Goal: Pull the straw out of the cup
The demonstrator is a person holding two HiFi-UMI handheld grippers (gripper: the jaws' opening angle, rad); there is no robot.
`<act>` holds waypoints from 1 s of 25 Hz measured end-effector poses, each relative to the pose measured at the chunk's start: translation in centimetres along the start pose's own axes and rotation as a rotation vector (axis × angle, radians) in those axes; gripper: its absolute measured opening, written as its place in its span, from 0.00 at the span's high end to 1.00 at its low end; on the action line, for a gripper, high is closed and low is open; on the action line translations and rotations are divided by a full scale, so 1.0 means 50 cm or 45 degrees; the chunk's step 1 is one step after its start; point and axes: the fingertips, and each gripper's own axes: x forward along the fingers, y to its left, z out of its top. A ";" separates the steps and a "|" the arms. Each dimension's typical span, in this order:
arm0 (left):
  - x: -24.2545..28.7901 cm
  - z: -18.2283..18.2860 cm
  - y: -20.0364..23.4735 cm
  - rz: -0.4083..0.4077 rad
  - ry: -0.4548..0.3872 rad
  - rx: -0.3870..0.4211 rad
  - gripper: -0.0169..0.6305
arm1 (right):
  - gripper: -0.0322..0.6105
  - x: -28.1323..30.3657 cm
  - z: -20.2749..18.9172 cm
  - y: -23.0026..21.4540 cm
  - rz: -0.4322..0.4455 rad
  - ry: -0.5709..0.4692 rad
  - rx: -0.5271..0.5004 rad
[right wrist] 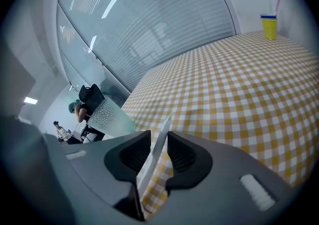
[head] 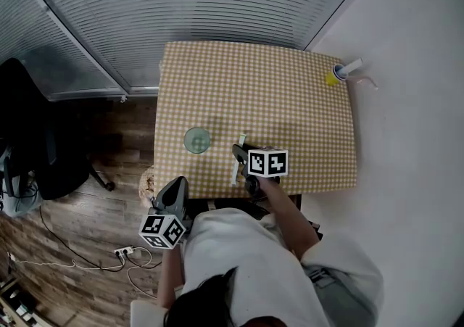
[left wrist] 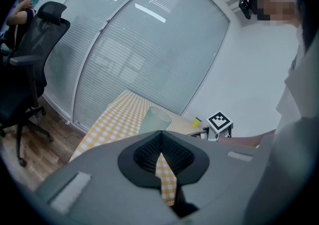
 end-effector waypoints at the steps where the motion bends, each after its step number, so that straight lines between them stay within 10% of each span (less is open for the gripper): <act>1: 0.001 -0.001 0.000 -0.002 0.004 0.001 0.95 | 0.78 0.001 -0.002 0.000 -0.012 0.007 -0.012; 16: 0.011 -0.006 0.001 0.014 0.011 0.001 0.95 | 0.68 -0.031 0.004 0.036 0.053 0.000 -0.119; 25: 0.020 0.000 -0.012 0.013 -0.023 0.020 0.95 | 0.71 -0.122 0.075 0.057 0.040 -0.275 -0.325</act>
